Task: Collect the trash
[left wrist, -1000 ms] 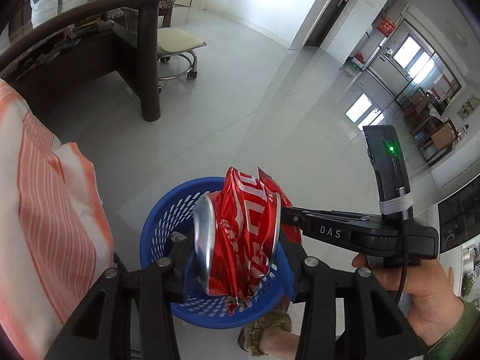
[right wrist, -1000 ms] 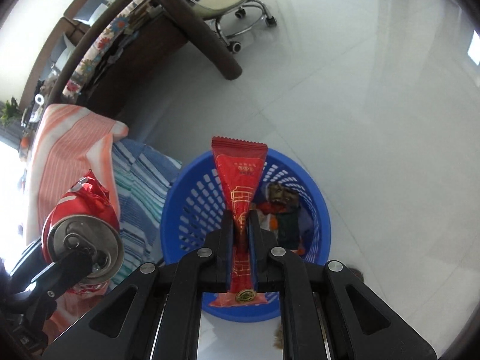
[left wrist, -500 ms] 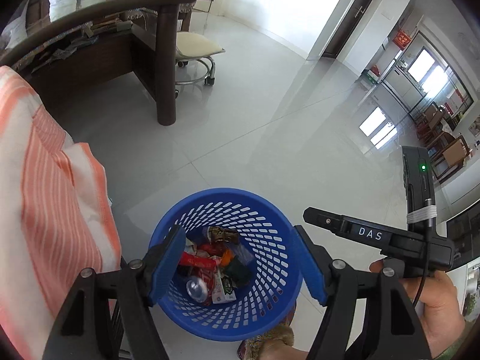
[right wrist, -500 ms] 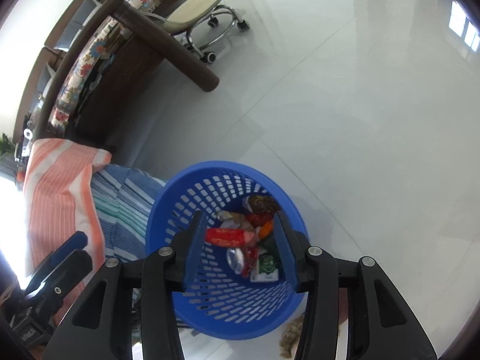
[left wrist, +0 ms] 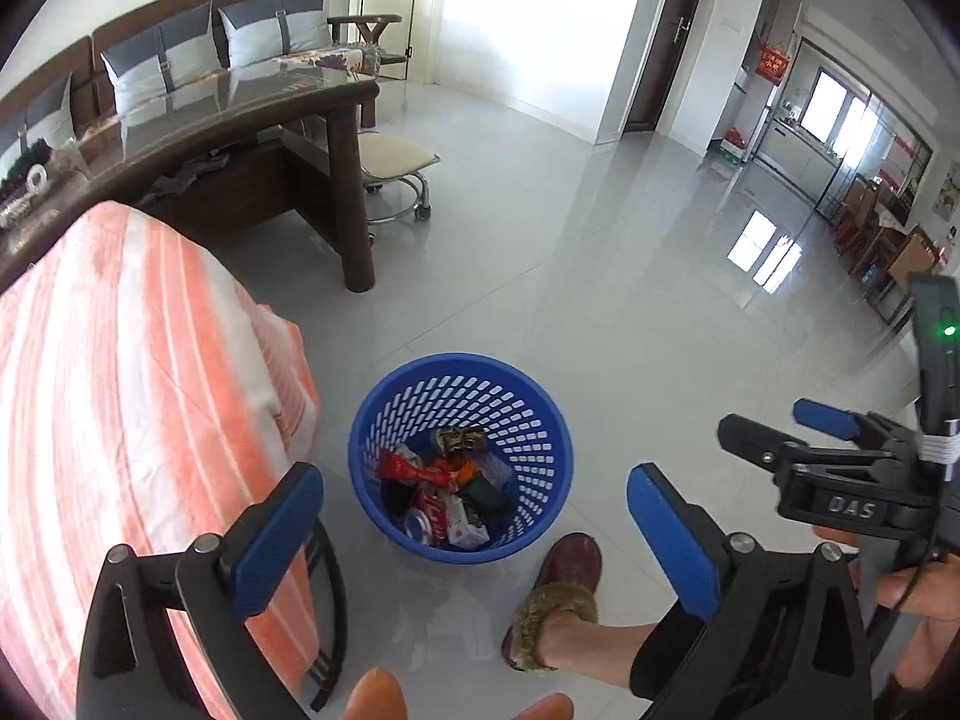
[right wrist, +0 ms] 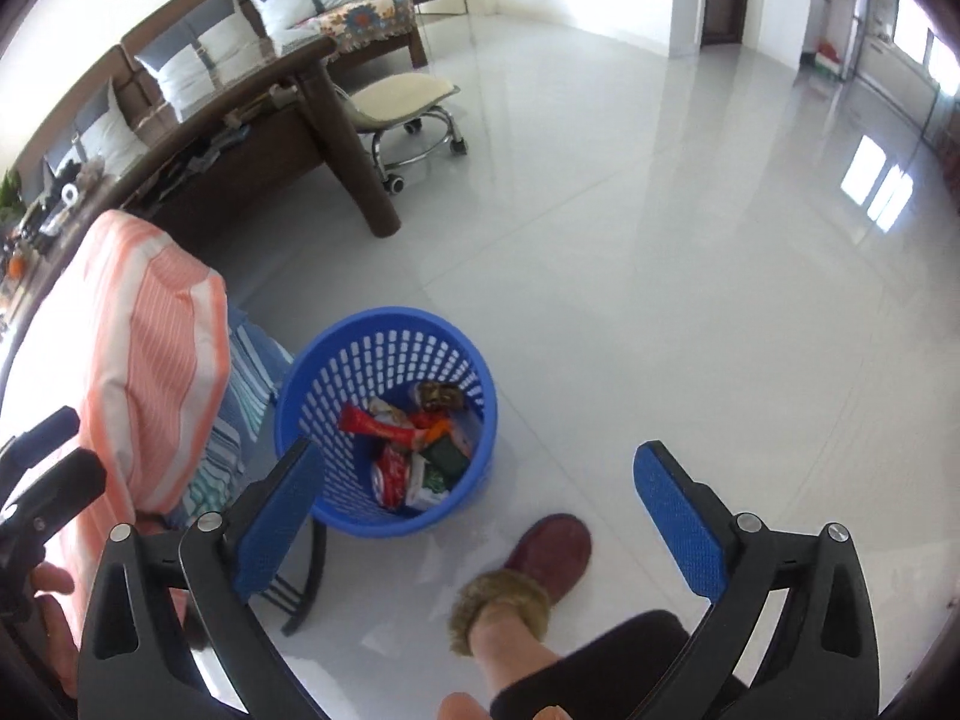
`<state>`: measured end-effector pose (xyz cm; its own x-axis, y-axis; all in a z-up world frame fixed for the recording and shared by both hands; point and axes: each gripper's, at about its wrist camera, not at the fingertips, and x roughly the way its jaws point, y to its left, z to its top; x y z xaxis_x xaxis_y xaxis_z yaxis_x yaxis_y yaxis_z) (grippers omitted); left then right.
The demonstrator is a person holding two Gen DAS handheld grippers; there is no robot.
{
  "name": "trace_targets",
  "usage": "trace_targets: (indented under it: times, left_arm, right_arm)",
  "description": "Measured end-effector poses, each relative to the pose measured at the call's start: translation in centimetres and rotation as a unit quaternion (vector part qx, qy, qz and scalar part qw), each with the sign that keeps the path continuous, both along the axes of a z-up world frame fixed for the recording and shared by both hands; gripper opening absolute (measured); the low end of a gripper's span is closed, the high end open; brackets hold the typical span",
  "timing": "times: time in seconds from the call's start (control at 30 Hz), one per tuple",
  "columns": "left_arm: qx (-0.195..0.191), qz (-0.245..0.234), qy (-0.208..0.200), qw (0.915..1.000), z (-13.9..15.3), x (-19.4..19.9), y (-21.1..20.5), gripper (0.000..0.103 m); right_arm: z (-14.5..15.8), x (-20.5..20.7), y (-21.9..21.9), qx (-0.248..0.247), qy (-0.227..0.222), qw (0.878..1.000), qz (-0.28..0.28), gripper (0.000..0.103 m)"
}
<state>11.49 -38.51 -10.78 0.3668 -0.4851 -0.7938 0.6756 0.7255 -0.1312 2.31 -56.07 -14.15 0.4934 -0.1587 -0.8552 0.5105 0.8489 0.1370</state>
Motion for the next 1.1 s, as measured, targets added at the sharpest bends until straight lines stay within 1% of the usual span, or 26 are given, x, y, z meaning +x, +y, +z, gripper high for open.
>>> trace_targets:
  times: [0.03, 0.1, 0.13, 0.17, 0.23, 0.27, 0.3, 0.37, 0.47, 0.53, 0.6, 0.73, 0.93, 1.1]
  left_arm:
    - [0.001, 0.0, -0.009, 1.0, 0.1, -0.6, 0.2, 0.103]
    - [-0.002, 0.001, -0.015, 0.9999, 0.6, -1.5, 0.9, 0.103]
    - [0.003, 0.008, -0.017, 0.9998, 0.7, -1.8, 1.1, 0.103]
    - [0.015, 0.017, -0.023, 0.9995, 0.9, -2.1, 1.2, 0.103]
    - [0.045, 0.036, -0.054, 0.9969, 1.3, -3.0, 1.3, 0.103]
    - [0.054, 0.044, -0.064, 0.9955, 1.4, -3.3, 1.4, 0.103]
    - [0.058, 0.051, -0.062, 0.9951, 1.4, -3.4, 1.6, 0.103]
    - [0.052, 0.043, -0.043, 0.9968, 1.5, -3.6, 2.0, 0.103]
    - [0.054, 0.037, -0.035, 0.9972, 1.9, -3.9, 2.3, 0.103]
    - [0.037, 0.033, -0.028, 0.9984, 2.2, -3.8, 2.7, 0.103]
    - [0.03, 0.033, -0.023, 0.9987, 2.6, -3.8, 2.9, 0.103]
    - [0.031, 0.033, -0.029, 0.9986, 3.1, -3.9, 2.9, 0.103]
    - [0.027, 0.024, -0.025, 0.999, 3.3, -4.3, 2.7, 0.103]
    - [0.026, 0.026, -0.02, 0.9992, 3.2, -4.1, 2.8, 0.103]
  right_arm:
    - [0.7, -0.7, 0.7, -0.011, -0.005, 1.0, 0.002, 0.103]
    - [2.0, -1.9, 2.0, -0.033, -0.013, 0.999, 0.011, 0.103]
    - [2.5, -2.4, 2.7, -0.044, -0.015, 0.999, 0.015, 0.103]
    - [3.0, -2.8, 3.2, -0.05, -0.018, 0.998, 0.019, 0.103]
    - [3.7, -3.7, 3.9, -0.049, -0.027, 0.998, 0.023, 0.103]
    - [4.0, -4.1, 4.1, -0.046, -0.031, 0.998, 0.024, 0.103]
    - [4.3, -4.4, 4.3, -0.043, -0.034, 0.998, 0.026, 0.103]
    - [4.6, -5.0, 4.8, -0.039, -0.036, 0.998, 0.027, 0.103]
    - [4.8, -5.5, 5.6, -0.04, -0.036, 0.998, 0.035, 0.103]
    - [4.9, -5.7, 6.0, -0.038, -0.03, 0.998, 0.035, 0.103]
    - [4.9, -6.3, 6.4, -0.037, -0.026, 0.998, 0.036, 0.103]
    - [5.2, -6.9, 7.2, -0.041, -0.023, 0.998, 0.042, 0.103]
    - [5.4, -6.9, 8.5, -0.043, -0.026, 0.997, 0.056, 0.103]
    - [5.5, -6.7, 8.9, -0.045, -0.026, 0.997, 0.062, 0.103]
